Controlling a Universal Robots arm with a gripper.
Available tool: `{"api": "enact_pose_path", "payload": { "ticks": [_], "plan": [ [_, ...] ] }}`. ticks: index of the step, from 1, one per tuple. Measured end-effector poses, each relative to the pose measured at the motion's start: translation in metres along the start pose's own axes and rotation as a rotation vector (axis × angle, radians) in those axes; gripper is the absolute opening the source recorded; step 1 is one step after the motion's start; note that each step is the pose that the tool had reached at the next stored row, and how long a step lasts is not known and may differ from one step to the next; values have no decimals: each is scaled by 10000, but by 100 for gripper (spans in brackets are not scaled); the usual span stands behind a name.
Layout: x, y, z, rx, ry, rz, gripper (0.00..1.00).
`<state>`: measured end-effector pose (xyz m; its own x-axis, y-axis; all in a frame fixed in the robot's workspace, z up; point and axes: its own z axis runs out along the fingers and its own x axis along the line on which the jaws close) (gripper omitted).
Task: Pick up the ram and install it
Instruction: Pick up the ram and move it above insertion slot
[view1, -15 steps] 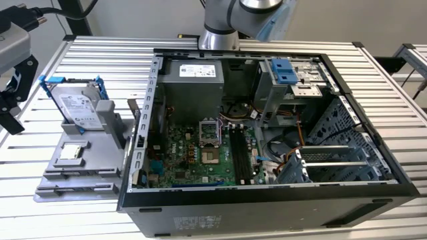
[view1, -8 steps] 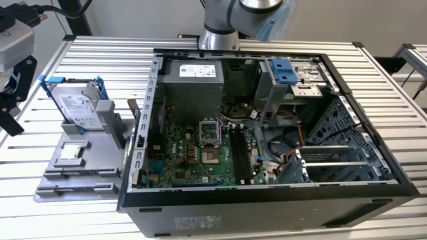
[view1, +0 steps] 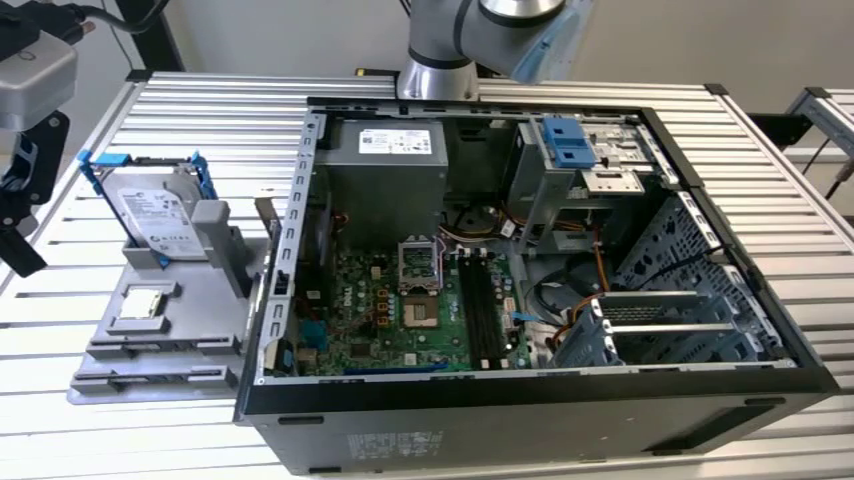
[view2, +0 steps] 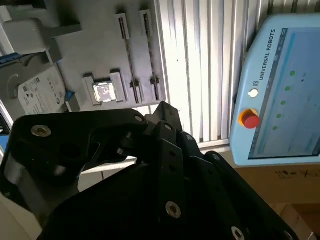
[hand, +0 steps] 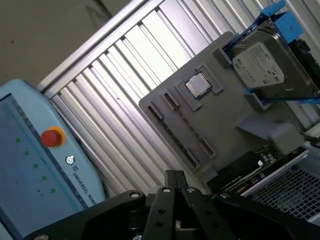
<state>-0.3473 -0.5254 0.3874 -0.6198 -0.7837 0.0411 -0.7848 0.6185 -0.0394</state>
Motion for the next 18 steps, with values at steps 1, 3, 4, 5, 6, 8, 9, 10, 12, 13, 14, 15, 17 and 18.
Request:
{"api": "enact_pose_path", "payload": {
  "ticks": [1, 3, 4, 5, 6, 8, 9, 10, 12, 13, 14, 15, 17, 18],
  "plan": [
    [0, 0, 0, 15, 9, -109, 0],
    [0, 0, 0, 41, 26, -285, 0],
    [0, 0, -1, 53, 33, -375, 0],
    [0, 0, -1, 64, 39, -462, 0],
    [0, 0, 0, 73, 43, -542, 0],
    [0, 0, -1, 95, 55, -710, 0],
    [0, 0, -1, 99, 57, -760, 0],
    [0, 0, -1, 100, 57, -778, 0],
    [0, 0, -1, 101, 56, -778, 0],
    [0, 0, -1, 101, 56, -778, 0],
    [0, 0, -1, 101, 56, -778, 0],
    [0, 0, -1, 101, 57, -780, 0],
    [0, 0, -1, 110, 58, -877, 0],
    [0, 0, -1, 117, 52, -1040, 0]
  ]
}}
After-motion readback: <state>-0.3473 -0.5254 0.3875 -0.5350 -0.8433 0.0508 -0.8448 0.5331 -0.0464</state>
